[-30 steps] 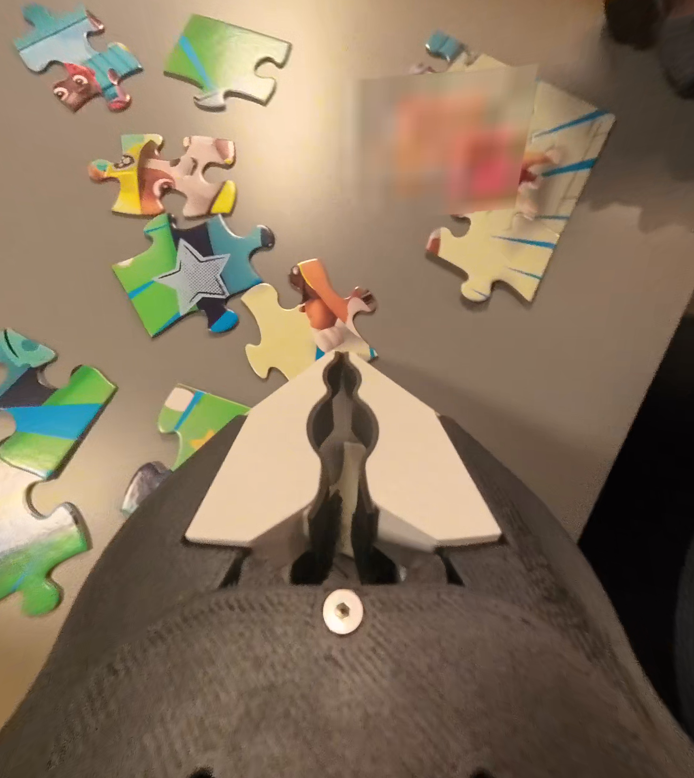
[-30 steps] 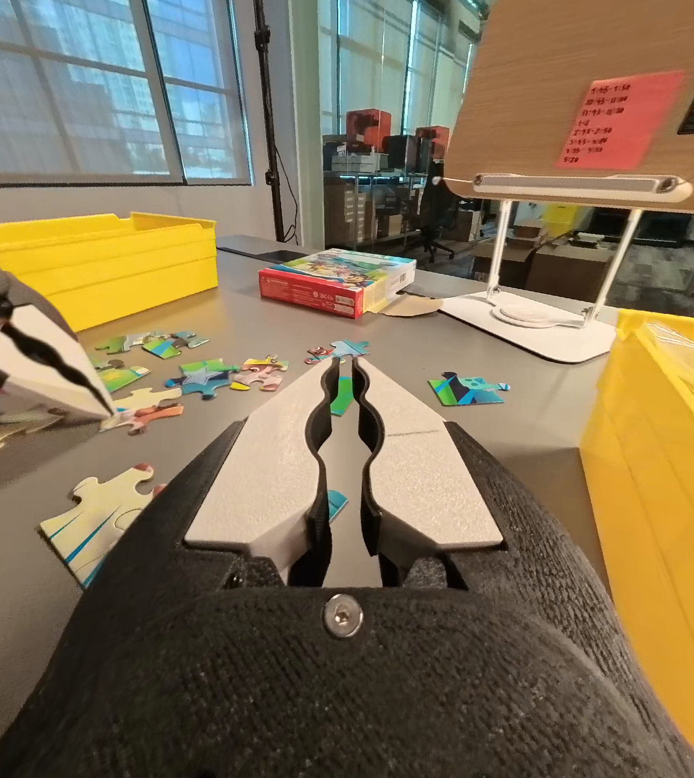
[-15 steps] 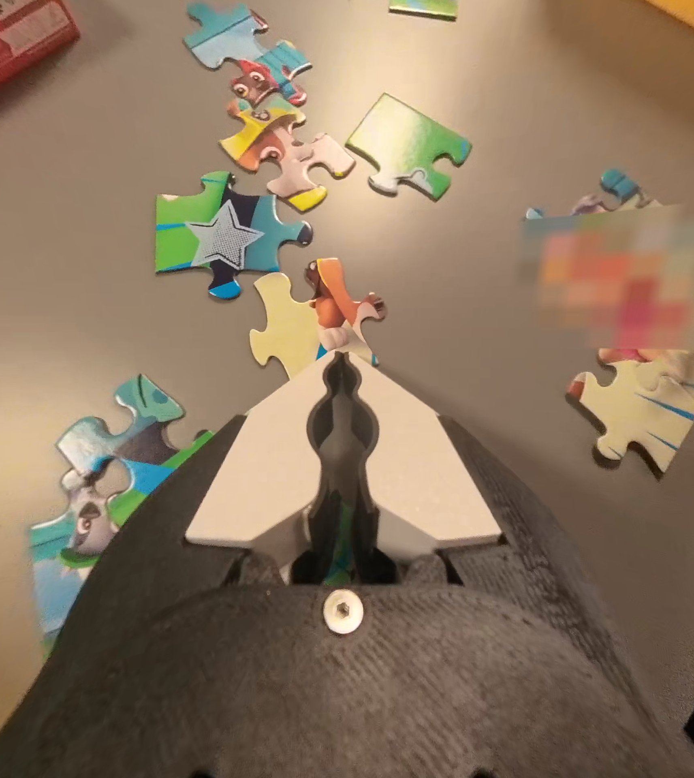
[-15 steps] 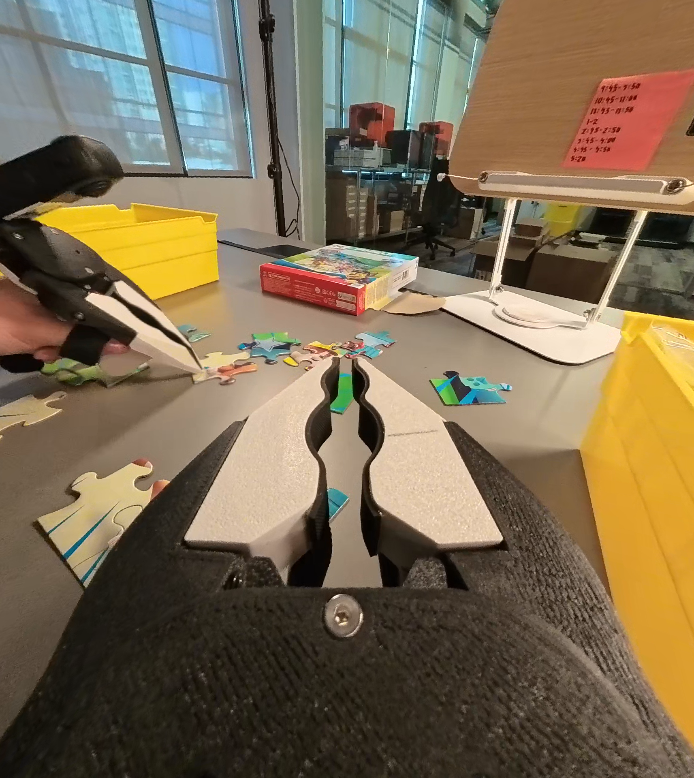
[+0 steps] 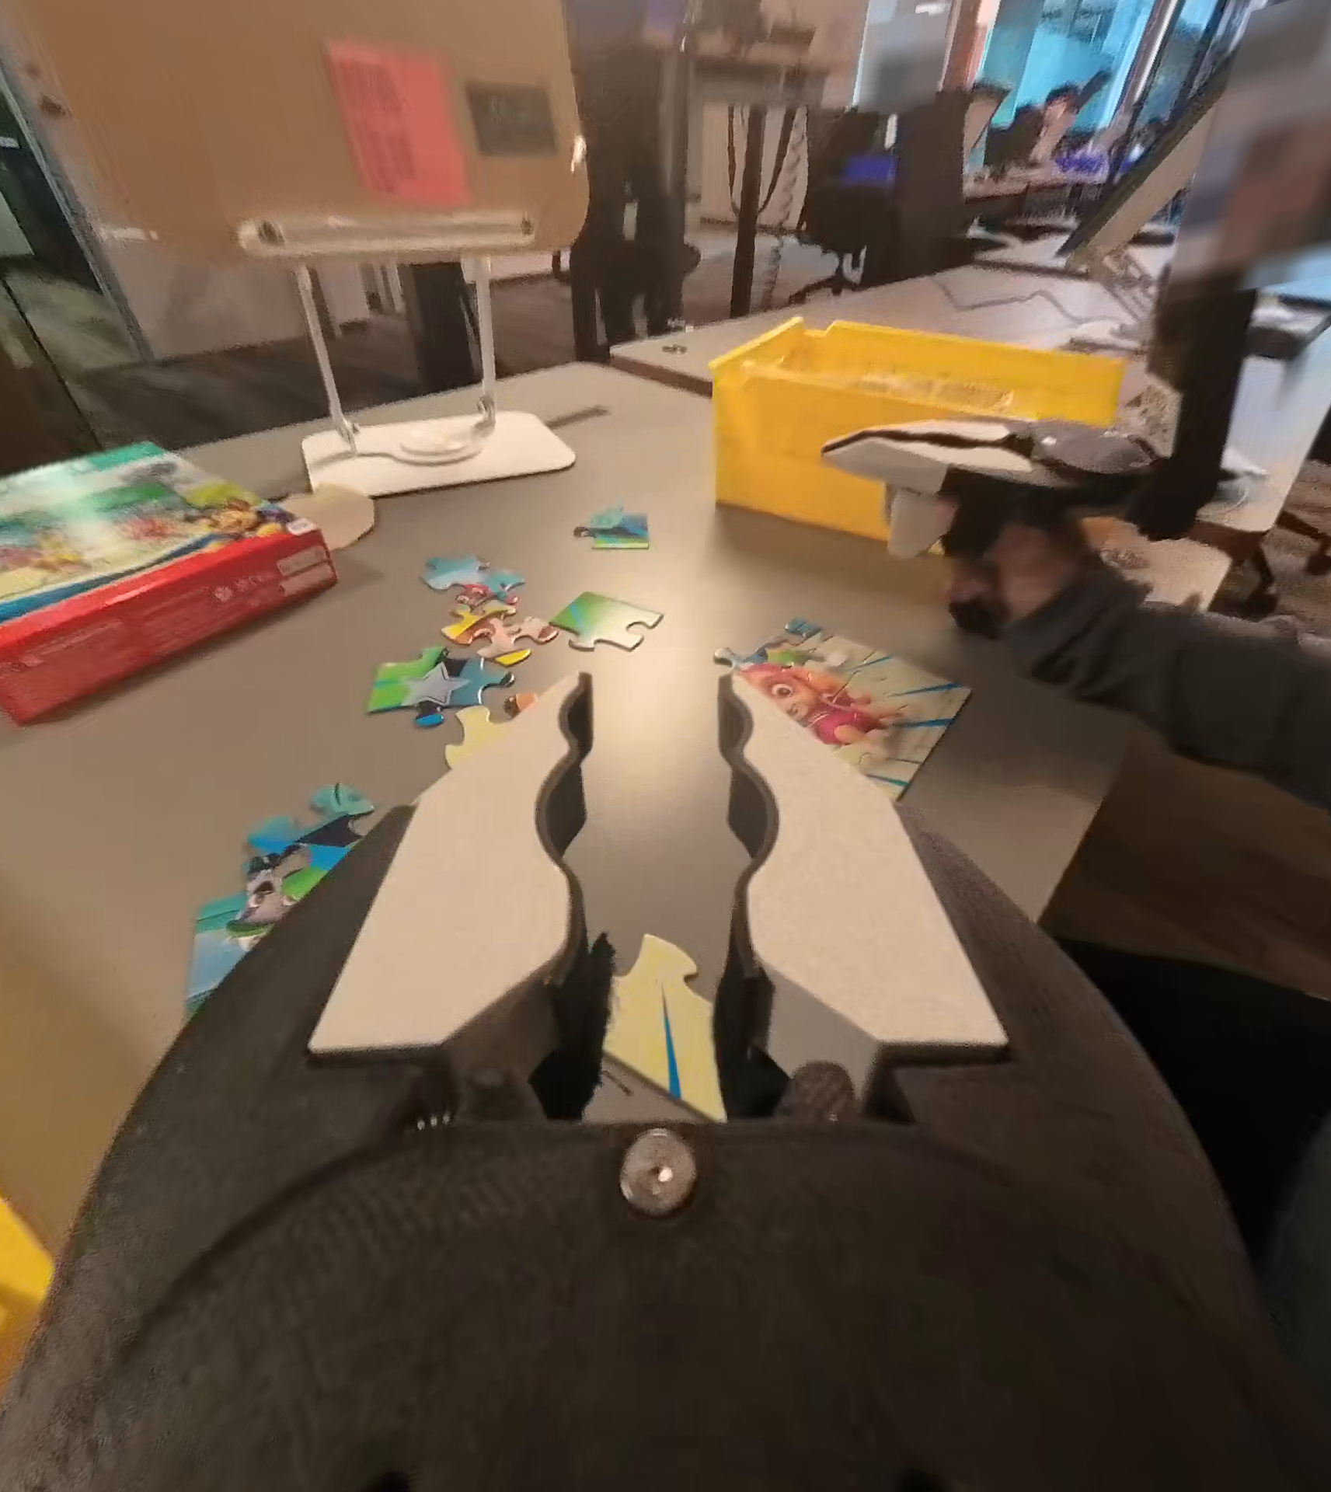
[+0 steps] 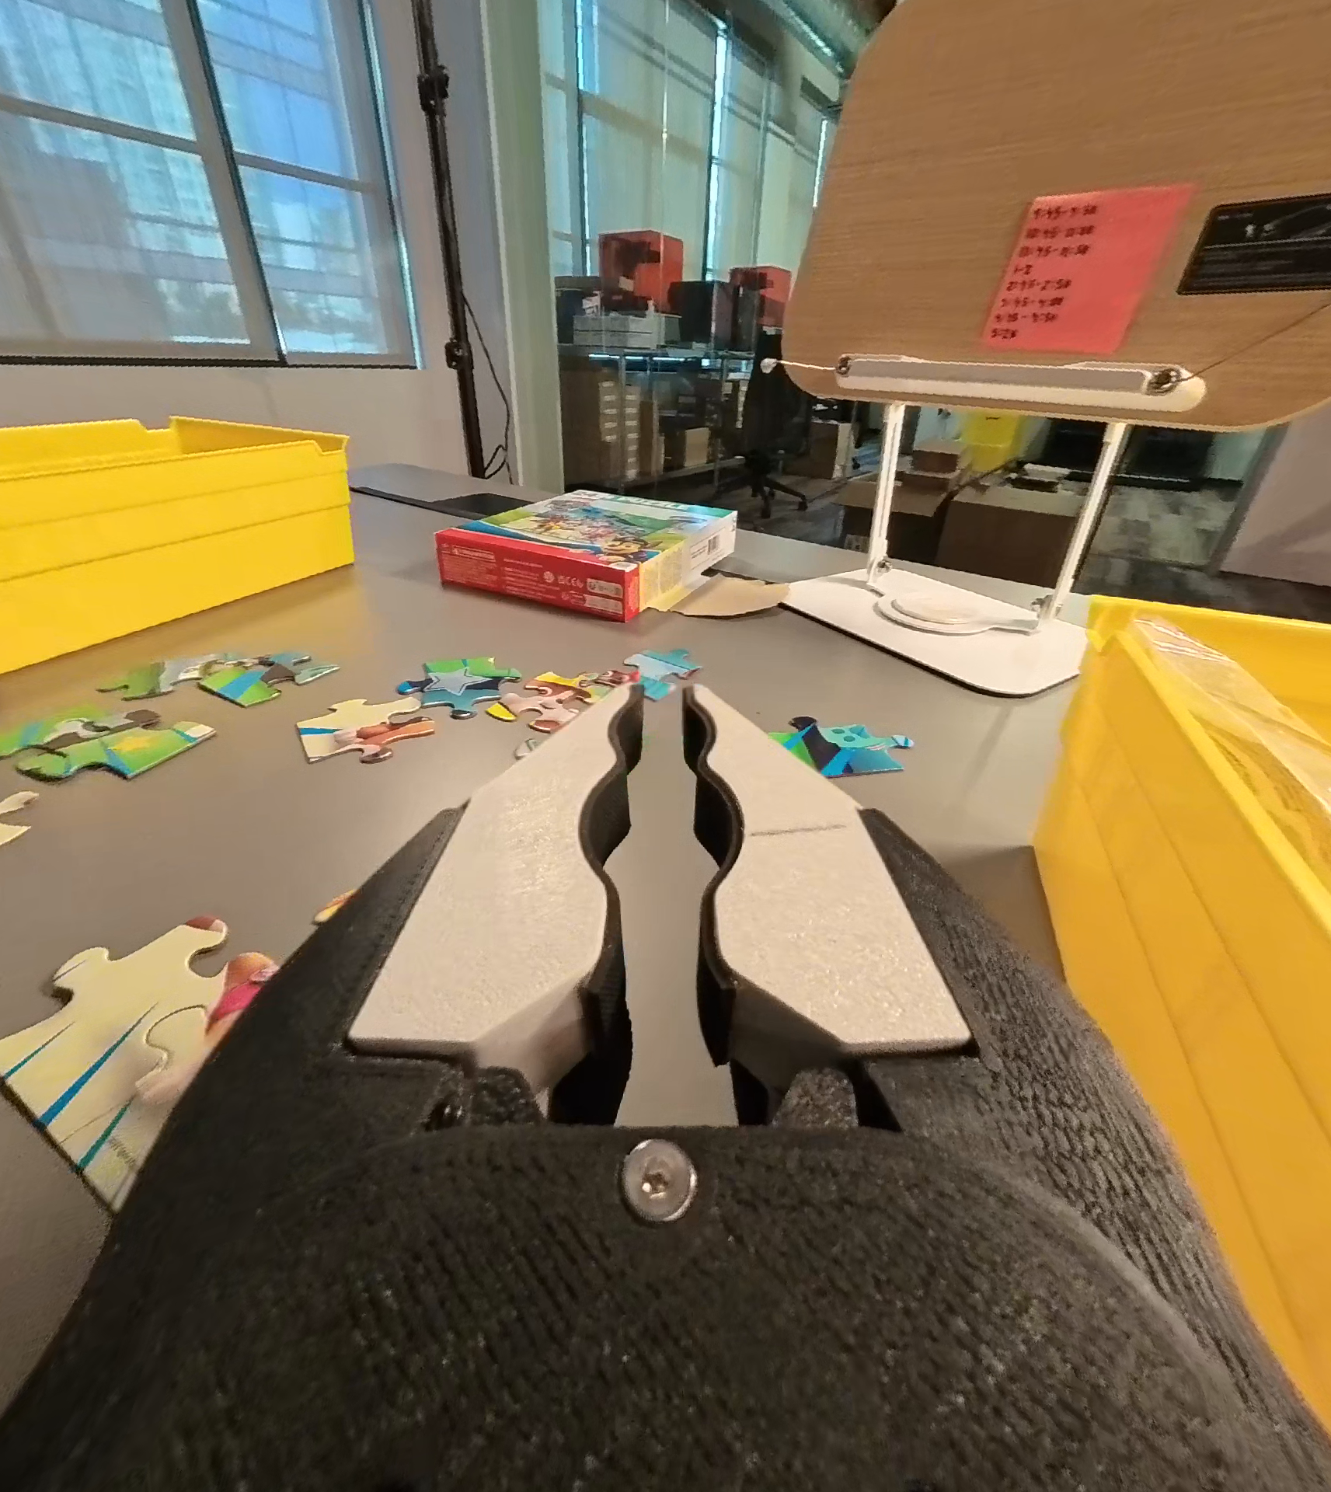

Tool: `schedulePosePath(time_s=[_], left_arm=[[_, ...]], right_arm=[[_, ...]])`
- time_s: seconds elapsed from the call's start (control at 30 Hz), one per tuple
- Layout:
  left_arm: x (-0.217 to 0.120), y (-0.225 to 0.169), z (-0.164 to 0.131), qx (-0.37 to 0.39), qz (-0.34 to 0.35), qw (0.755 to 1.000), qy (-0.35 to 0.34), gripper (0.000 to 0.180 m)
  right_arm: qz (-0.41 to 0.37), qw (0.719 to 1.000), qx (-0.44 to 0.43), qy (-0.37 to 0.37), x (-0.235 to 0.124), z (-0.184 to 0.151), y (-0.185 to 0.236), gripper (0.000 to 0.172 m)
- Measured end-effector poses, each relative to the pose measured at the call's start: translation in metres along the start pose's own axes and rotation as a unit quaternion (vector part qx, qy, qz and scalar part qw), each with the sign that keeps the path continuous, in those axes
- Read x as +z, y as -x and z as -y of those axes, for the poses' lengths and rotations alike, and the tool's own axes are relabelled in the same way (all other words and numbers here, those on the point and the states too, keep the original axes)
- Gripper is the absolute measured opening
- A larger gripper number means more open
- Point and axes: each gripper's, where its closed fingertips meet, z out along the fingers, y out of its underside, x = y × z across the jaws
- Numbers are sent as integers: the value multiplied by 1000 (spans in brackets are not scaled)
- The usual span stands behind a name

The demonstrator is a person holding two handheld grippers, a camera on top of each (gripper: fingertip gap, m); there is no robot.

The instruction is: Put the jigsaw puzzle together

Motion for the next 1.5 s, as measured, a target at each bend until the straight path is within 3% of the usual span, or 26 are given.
schedulePosePath(time_s=[0.2,0.4,0.57,0.7,0.9,1.03,1.2,1.33,1.43,1.5], left_arm=[[-44,26,8,-13,89,994,-56,31],[-69,13,0,-124,66,986,-91,39],[-107,18,-13,-135,135,978,-89,40],[-139,25,-6,-150,181,965,-114,41],[-171,24,-20,-120,249,956,-98,42],[-195,52,-32,-97,309,942,-93,42],[-208,126,-27,-43,372,924,-84,42],[-189,189,-15,-8,334,943,11,46],[-165,222,-19,38,233,957,170,52],[-163,245,-36,134,184,917,328,54]], right_arm=[[-30,1000,-6,-5,-3,1,-11,9],[-27,999,-30,7,1,-1,-6,12],[-30,997,-68,9,2,-1,-1,11],[-25,996,-80,6,2,-1,2,11],[-33,996,-81,-1,2,1,0,11],[-38,995,-97,8,6,-1,-1,11],[-62,987,-146,34,11,-8,-4,10],[-111,975,-183,53,11,-10,-15,9],[-146,968,-196,62,8,-11,-24,9],[-162,966,-190,66,6,-11,-30,9]])
